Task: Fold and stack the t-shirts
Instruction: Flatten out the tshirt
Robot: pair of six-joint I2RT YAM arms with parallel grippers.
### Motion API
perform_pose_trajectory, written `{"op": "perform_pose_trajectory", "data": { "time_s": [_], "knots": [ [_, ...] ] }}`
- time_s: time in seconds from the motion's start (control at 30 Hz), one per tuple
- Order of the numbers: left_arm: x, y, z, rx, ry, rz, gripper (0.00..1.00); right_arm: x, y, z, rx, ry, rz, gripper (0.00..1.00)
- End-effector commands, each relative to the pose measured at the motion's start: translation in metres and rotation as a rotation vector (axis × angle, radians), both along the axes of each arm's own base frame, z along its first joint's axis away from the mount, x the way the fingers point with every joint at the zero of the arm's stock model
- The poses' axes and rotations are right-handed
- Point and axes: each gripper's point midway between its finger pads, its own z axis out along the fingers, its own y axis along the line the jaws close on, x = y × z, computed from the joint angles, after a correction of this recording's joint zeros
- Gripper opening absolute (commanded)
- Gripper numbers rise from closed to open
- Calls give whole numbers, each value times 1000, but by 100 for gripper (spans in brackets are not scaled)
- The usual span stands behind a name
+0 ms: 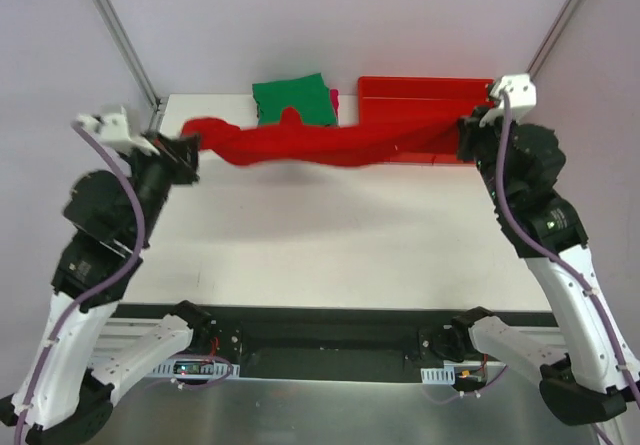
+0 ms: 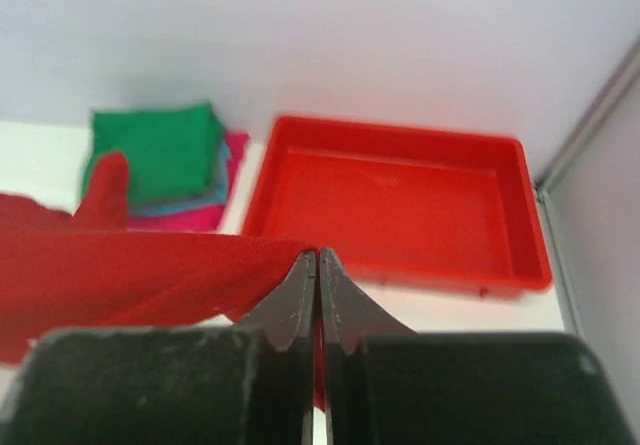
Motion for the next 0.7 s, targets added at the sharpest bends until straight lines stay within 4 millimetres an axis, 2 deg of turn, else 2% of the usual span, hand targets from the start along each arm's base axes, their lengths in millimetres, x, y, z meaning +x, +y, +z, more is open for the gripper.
{"op": "perform_pose_trajectory", "data": {
  "time_s": [0.0,0.07,0.1,0.13,0.17,0.2,0.23,0.27,0.33,0.37,0.47,0.57,0.67],
  "knots": [
    [-30,-84,-160,-227,413,-408,9,1,-36,-74,-155,86,-119,1],
    [-54,-107,-226,-284,606,-535,24,-2,-61,-120,-213,175,-214,2],
    [-64,-113,-246,-299,671,-567,30,-4,-72,-144,-244,230,-259,5],
    [-72,-116,-263,-315,724,-587,42,-5,-81,-159,-269,270,-303,14],
    [-76,-117,-273,-327,759,-594,64,-6,-89,-171,-271,317,-355,34],
    [-79,-118,-281,-319,776,-601,84,-7,-95,-179,-254,356,-393,62],
    [-79,-117,-283,-313,774,-599,97,-8,-100,-189,-244,400,-423,82],
    [-78,-117,-282,-307,771,-598,99,-7,-103,-194,-219,424,-454,92],
    [-73,-116,-276,-285,745,-592,99,-6,-101,-206,-198,482,-457,100],
    [-68,-114,-276,-274,738,-568,99,-7,-100,-209,-187,505,-457,96],
    [-41,-99,-287,-237,743,-403,99,-17,-90,-229,-135,619,-439,96],
    [-17,-76,-307,-175,801,-193,99,-38,-67,-266,-39,771,-352,96],
    [5,-63,-317,-149,852,-60,99,-57,-36,-305,61,878,-220,96]
  ]
}}
